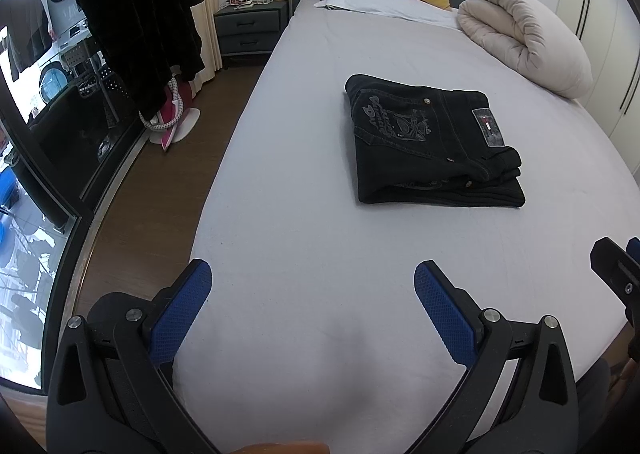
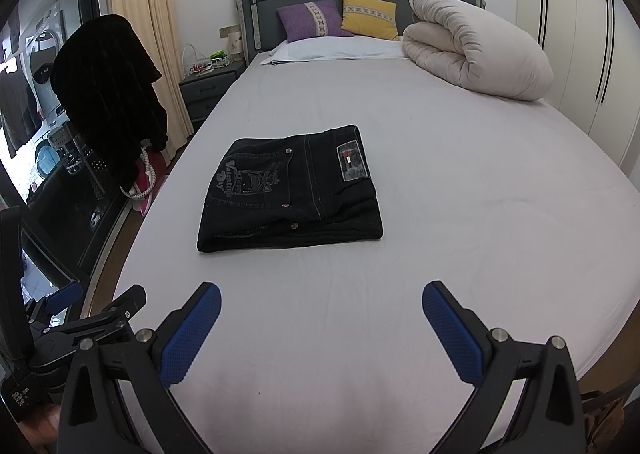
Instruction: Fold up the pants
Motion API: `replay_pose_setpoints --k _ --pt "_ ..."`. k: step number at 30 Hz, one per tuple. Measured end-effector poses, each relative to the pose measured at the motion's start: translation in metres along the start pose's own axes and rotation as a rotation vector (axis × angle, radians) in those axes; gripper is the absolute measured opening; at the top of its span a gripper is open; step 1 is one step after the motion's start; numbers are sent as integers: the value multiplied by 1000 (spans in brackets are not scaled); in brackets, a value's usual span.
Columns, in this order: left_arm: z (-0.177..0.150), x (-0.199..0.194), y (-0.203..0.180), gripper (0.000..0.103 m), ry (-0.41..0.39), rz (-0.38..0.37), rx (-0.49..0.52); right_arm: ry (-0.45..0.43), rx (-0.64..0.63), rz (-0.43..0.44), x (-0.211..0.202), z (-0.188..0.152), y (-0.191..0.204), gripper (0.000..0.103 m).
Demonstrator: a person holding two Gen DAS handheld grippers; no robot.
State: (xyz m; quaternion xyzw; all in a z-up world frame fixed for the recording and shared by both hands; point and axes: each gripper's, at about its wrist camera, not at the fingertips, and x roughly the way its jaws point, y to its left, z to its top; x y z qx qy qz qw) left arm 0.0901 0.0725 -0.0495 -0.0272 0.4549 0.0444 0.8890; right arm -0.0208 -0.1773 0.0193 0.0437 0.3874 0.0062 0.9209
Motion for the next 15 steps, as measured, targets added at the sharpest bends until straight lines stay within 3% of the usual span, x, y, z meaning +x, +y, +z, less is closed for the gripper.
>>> replay_pose_setpoints --k 15 --pt "0 5 2 103 8 -17 3 23 2 13 3 3 -7 103"
